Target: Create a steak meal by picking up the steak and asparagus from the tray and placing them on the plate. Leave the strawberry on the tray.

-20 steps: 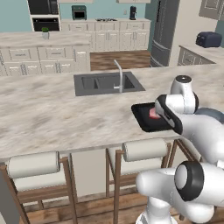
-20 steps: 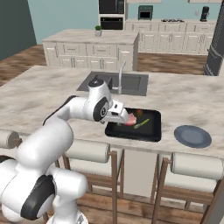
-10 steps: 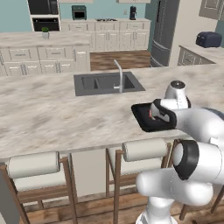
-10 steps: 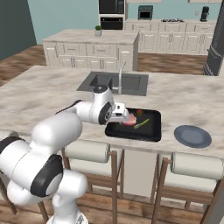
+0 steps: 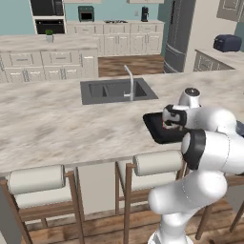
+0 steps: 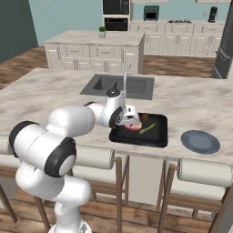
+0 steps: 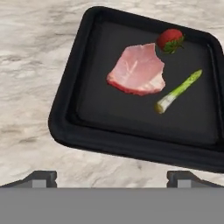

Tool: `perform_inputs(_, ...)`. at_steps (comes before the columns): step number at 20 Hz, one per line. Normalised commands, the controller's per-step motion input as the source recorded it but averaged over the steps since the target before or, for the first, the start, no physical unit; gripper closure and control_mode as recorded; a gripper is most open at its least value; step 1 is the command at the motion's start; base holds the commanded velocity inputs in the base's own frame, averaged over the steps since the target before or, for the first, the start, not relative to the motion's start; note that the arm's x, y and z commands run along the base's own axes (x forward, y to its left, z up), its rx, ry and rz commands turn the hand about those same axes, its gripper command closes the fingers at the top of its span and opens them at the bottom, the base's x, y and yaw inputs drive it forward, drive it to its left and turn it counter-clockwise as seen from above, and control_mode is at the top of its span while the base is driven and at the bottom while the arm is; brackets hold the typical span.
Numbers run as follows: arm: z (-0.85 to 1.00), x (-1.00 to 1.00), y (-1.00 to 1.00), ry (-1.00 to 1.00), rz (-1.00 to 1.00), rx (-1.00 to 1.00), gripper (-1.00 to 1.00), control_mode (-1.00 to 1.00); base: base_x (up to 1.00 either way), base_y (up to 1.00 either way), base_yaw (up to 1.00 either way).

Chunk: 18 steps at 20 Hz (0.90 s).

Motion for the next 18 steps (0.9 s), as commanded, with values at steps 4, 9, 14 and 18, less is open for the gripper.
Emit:
perform_inputs(4,-0.26,0.34,-0.05,0.01,0.07,0.0,-1.0,-1.0,0.0,0.0,0.0)
perform_inputs(9,-0.34,0.28,0.0,0.01,0.06,0.0,-1.0,-1.0,0.0,0.0,0.0)
perform_inputs(14,-0.3,0.4,0.0,0.05,0.07,0.0,-1.0,-1.0,0.0,0.0,0.0)
perform_inputs(18,-0.26,0.46,-0.01,0.09,0.07,0.0,-1.0,-1.0,0.0,0.0,0.0)
